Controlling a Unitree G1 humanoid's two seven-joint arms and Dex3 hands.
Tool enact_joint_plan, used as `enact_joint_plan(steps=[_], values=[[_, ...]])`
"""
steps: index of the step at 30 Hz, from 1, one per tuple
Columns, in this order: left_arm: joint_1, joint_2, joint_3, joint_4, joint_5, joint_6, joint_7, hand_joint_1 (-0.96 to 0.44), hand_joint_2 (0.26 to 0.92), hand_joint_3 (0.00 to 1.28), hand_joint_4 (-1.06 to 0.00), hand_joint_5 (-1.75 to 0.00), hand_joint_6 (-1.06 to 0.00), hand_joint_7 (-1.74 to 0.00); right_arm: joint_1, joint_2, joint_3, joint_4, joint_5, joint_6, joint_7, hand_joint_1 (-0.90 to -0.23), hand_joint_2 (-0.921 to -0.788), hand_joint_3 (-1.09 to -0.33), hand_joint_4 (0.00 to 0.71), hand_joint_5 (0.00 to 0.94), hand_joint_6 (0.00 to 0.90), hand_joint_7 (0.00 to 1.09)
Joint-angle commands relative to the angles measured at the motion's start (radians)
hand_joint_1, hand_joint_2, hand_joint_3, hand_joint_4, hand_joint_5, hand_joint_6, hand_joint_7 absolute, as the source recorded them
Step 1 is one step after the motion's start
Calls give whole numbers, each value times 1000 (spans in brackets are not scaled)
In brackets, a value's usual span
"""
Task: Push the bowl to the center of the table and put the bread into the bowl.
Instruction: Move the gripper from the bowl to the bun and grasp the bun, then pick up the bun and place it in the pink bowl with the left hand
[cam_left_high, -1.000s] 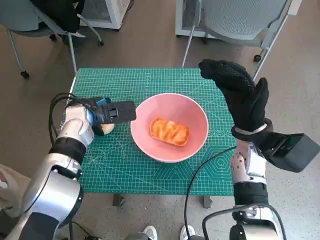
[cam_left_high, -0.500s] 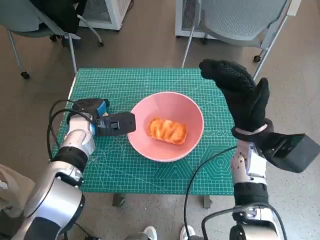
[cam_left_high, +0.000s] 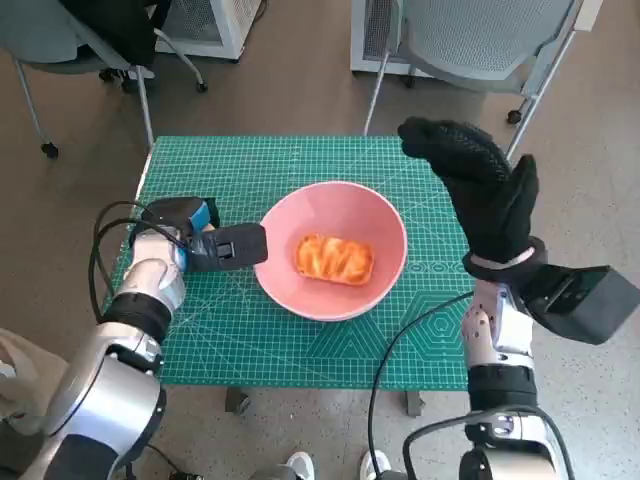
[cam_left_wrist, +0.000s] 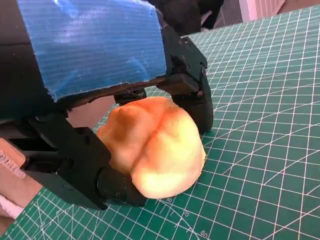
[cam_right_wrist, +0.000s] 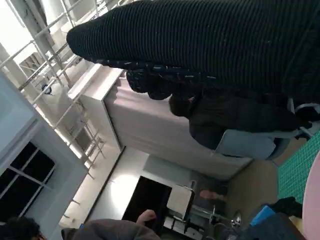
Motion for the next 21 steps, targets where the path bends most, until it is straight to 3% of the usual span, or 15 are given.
enact_joint_plan(steps=[1, 13, 21], values=[[-3, 18, 13, -5, -15, -2, -42, 2, 919, 100, -705, -1260, -563, -1114, 15, 1, 0, 14, -3, 9, -5, -690, -921, -835, 74, 0, -1, 283], [-41, 47, 48, -58, -45, 3, -99, 1, 918, 79, -684, -1244, -622, -1101, 2, 5, 5, 36, -14, -10, -4, -683, -921, -839, 72, 0, -1, 281], [-48, 81, 93, -194, -71, 30, -137, 1, 915, 78, -666, -1168, -643, -1178, -4, 7, 10, 41, -13, -15, 0, -683, -921, -844, 71, 0, -1, 279]])
